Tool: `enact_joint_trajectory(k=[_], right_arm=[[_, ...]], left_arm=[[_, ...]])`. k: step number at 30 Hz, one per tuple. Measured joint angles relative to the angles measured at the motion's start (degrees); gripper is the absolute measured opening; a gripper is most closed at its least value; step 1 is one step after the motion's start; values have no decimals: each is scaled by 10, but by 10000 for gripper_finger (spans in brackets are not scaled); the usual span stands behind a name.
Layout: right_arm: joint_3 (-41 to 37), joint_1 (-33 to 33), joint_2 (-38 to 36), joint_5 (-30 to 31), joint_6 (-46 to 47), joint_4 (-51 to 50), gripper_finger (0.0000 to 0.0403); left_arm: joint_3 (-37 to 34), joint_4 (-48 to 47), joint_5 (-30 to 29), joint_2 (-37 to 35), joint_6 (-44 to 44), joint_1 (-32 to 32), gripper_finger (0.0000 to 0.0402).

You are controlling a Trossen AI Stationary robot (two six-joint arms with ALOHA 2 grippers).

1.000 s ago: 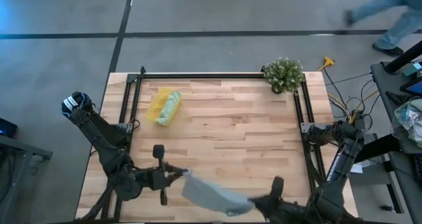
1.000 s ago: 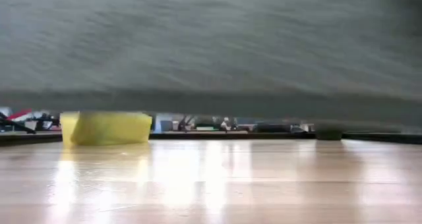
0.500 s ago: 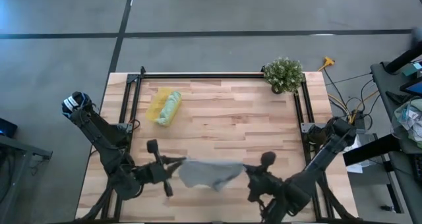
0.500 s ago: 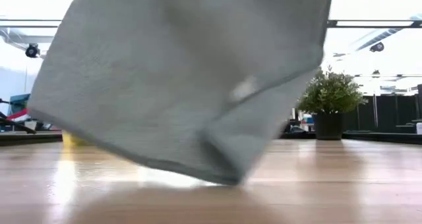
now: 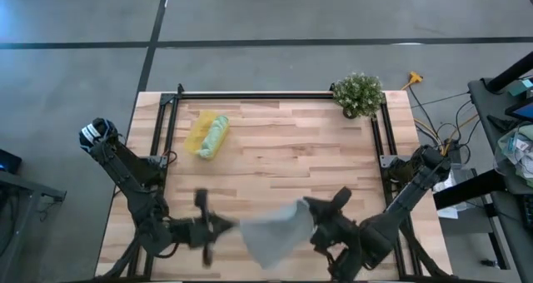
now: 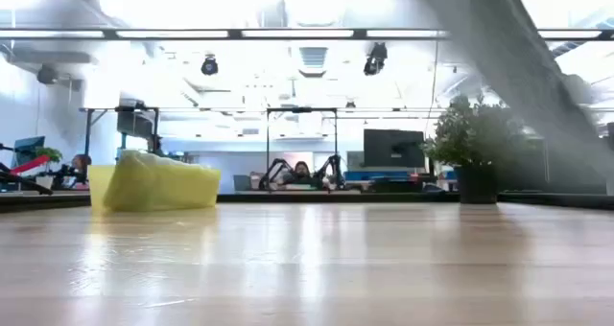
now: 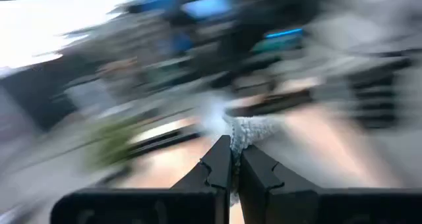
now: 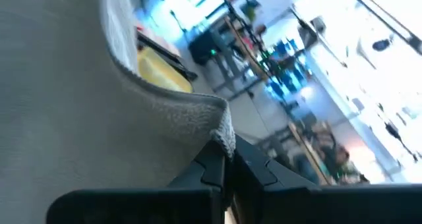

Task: Roll microfiber towels into tight, uniform cylinder then place into a basket
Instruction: Fold the gray towel

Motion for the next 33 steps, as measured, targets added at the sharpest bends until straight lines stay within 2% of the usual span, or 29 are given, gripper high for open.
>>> enact_joint_trajectory(k=[3,4,5,7,10,12,14,21,26,29,33], right_arm=[[0,-30,-6,-11,44,-21,9],[0,-38,-6,-25,51,-17,9],[0,-45,-6,-44,55,-13,9],[0,-52,-6,-93,64,-6,9],[0,-49,-6,-156,66,8,9],[0,-37,-6,-181,69,19,9],[0,-21,-7,-190,71,33,9],[44,72,-8,-191,68,54,9],[66,130,-9,-96,66,53,9],[55,136,-9,-70,94,22,9],[18,105,-9,-64,189,-41,9]], left_arm=[[-8,-4,-218,0,0,1,0],[-12,-6,-257,0,0,2,0],[-15,-6,-266,0,0,1,0],[-16,-5,-236,0,0,0,0],[-13,-1,-153,0,-2,-5,0],[-9,-1,-110,0,-3,-7,0],[-8,-1,-92,0,-9,-11,0],[-6,-24,-90,0,-12,-46,0],[-8,-35,-128,-1,-14,-57,0],[-13,-50,-159,-1,-17,-52,0],[-15,-60,-168,-2,-18,-17,0]])
